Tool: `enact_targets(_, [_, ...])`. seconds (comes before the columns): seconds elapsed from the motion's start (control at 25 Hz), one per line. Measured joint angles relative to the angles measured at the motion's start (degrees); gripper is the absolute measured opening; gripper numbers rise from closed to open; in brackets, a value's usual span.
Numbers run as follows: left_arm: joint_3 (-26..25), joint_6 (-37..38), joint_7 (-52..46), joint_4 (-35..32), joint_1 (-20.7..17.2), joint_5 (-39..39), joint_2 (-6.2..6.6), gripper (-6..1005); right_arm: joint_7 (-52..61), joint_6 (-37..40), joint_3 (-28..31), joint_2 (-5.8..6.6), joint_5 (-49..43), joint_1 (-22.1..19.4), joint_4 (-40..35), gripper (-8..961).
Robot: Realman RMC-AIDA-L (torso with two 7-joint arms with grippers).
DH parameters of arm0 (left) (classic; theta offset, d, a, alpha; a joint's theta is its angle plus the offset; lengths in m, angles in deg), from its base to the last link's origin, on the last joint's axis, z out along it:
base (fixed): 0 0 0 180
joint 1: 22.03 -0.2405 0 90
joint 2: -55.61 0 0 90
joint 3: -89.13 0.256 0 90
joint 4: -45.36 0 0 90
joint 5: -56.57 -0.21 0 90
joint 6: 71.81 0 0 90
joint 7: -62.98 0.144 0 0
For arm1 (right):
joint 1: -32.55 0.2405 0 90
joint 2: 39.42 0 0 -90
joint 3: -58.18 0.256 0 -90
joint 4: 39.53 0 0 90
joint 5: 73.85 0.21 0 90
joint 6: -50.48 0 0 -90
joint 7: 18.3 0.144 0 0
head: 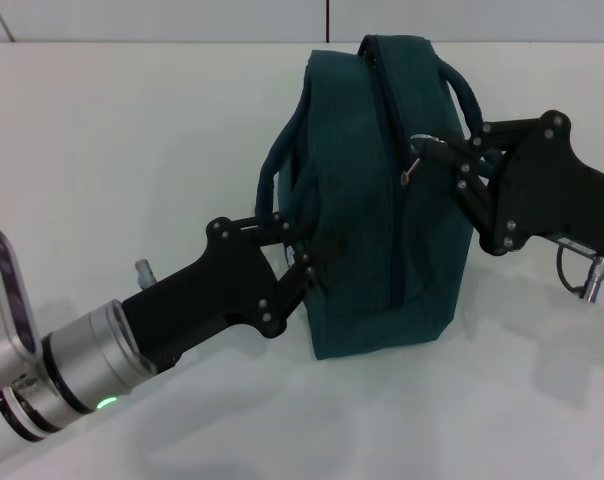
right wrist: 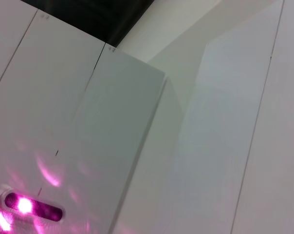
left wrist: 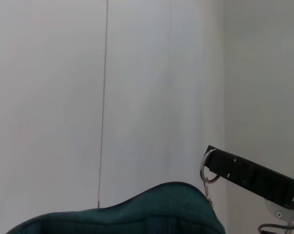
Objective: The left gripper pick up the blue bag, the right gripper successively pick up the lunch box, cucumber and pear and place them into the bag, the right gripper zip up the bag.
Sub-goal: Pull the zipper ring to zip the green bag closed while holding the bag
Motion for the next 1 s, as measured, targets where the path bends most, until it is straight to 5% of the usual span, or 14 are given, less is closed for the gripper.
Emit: enact_targets(1.0, [0.0, 1.6, 8.8, -1.8, -1.7, -5.4, 0.92, 54, 8.6, -2.1, 0.5, 0.27, 6.4, 0.9, 2.3, 19])
